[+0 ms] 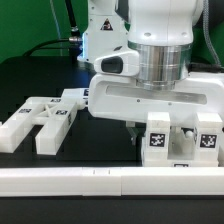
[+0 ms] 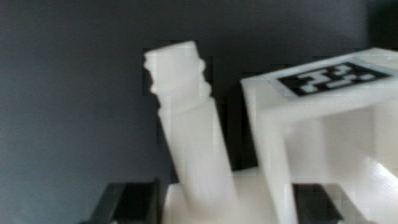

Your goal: Assemble chair

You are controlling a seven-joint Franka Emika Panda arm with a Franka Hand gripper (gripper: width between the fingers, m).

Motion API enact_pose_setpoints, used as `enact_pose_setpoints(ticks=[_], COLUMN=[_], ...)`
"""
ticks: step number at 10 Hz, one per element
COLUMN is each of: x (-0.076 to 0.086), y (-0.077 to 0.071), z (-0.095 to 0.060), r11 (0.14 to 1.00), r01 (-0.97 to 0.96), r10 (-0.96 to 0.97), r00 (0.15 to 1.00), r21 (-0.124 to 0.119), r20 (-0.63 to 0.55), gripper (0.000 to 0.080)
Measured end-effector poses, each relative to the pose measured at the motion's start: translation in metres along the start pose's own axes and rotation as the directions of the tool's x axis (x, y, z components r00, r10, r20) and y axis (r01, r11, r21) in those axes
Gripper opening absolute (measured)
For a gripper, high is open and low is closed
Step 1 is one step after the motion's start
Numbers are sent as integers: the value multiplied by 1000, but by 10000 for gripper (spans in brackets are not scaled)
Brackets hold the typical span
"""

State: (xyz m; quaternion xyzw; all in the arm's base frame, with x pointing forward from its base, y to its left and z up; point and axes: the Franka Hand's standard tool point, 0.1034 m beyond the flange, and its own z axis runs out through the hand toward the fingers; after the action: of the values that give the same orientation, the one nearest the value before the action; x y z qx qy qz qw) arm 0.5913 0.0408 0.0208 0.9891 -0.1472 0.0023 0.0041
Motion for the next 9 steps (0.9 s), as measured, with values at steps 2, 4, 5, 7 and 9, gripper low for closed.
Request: enact_pose_setpoints(ticks=[2,4,5,7,9], x=[2,3,2,-5,-13], y=[1,7,5,11,26], z=[-26,-45,-40,-39,-44], r11=[1000,1000,1000,999,998], r01=[14,28,31,34,33], r10=[-14,-29,-31,-31,-19], r00=[1000,998,998,988,955], r21=[6,3,2,-20,-44], r20=[15,56,51,151,296], gripper=[329,330,330,330,330])
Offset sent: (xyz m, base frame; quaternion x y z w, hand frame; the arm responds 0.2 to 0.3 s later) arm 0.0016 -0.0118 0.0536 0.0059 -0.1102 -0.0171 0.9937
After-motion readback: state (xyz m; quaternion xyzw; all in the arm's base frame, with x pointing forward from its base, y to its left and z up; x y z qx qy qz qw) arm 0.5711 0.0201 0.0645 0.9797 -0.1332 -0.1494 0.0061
